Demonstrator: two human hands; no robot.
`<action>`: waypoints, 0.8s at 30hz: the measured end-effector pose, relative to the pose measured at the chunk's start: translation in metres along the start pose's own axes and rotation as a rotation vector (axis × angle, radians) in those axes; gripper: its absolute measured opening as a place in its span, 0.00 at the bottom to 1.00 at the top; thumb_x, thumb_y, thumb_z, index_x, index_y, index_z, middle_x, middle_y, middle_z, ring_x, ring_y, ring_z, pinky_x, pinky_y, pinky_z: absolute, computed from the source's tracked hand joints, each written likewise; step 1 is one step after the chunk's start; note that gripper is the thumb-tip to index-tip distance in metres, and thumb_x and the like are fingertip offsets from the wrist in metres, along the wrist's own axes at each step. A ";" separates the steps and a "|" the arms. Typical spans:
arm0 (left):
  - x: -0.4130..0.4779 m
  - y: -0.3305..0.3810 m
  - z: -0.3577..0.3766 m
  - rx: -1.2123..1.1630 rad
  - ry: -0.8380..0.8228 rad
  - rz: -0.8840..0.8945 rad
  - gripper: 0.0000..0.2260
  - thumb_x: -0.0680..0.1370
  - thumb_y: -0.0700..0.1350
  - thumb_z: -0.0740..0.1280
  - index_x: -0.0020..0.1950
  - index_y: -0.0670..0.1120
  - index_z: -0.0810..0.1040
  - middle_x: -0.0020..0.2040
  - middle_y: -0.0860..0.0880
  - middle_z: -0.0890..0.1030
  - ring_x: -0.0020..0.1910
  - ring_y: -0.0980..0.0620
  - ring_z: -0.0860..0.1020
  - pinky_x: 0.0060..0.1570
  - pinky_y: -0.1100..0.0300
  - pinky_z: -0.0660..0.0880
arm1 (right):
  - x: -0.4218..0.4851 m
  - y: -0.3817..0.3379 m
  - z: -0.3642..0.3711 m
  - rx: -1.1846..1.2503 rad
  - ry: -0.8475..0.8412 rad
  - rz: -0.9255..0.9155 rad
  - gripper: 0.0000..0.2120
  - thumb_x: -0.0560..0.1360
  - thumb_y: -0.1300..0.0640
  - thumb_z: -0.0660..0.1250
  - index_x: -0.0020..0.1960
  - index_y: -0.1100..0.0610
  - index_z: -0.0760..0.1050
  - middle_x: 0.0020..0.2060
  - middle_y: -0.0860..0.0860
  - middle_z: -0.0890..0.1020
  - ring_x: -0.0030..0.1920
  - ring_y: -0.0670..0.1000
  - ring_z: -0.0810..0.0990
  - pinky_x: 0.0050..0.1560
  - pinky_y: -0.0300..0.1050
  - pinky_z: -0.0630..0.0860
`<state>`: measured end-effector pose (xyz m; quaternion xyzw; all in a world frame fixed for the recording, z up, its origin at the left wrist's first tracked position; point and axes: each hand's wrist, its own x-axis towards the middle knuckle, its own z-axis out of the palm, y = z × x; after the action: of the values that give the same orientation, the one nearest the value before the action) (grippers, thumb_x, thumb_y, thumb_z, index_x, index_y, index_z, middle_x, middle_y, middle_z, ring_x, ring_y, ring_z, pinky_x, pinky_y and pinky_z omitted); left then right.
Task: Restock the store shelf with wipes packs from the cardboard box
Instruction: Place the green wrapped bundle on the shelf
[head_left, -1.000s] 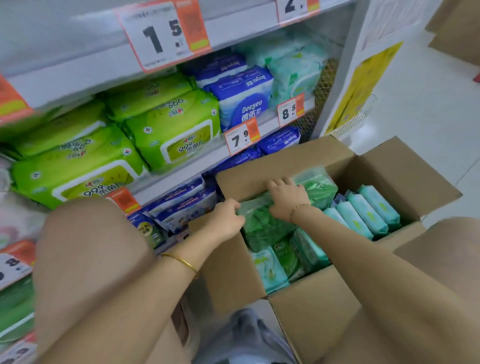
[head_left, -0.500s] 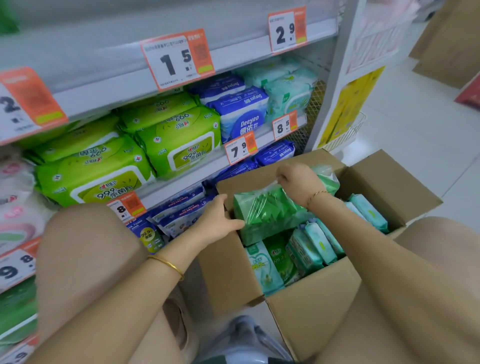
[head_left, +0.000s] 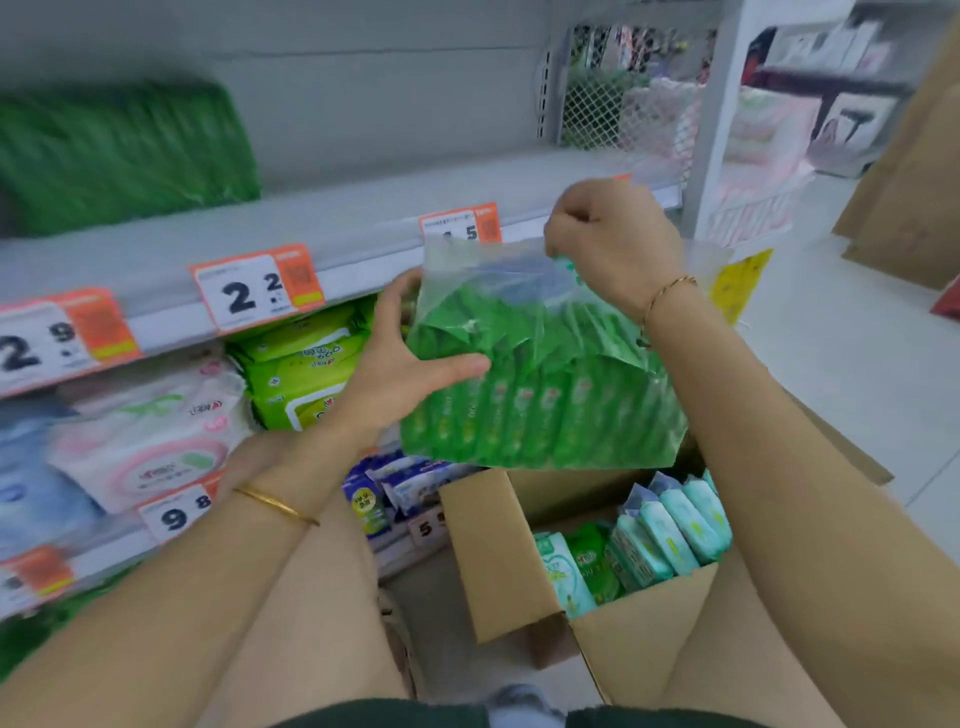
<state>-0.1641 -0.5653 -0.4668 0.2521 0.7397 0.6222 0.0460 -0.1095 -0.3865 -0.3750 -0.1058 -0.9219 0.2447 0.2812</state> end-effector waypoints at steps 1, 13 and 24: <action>-0.003 0.010 -0.010 -0.008 0.034 0.019 0.39 0.65 0.39 0.78 0.67 0.59 0.60 0.59 0.61 0.71 0.62 0.58 0.71 0.57 0.70 0.70 | 0.005 -0.010 -0.003 0.031 0.000 -0.021 0.07 0.70 0.57 0.62 0.37 0.55 0.78 0.40 0.54 0.82 0.41 0.54 0.77 0.42 0.47 0.73; -0.029 0.095 -0.120 -0.200 0.372 -0.137 0.42 0.49 0.53 0.80 0.62 0.56 0.71 0.59 0.50 0.80 0.59 0.46 0.78 0.63 0.43 0.72 | 0.027 -0.065 -0.015 0.200 0.116 -0.215 0.16 0.76 0.54 0.65 0.62 0.57 0.75 0.56 0.54 0.80 0.56 0.52 0.77 0.61 0.45 0.71; -0.009 0.120 -0.190 -0.343 0.427 -0.390 0.07 0.71 0.50 0.72 0.39 0.48 0.78 0.28 0.49 0.81 0.25 0.51 0.80 0.29 0.57 0.80 | 0.019 -0.061 0.027 1.271 -0.609 0.268 0.13 0.76 0.50 0.59 0.48 0.55 0.79 0.38 0.50 0.86 0.36 0.47 0.85 0.37 0.43 0.83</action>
<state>-0.1909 -0.7278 -0.3141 -0.0416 0.6516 0.7557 0.0500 -0.1444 -0.4431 -0.3547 0.0392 -0.6176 0.7854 -0.0140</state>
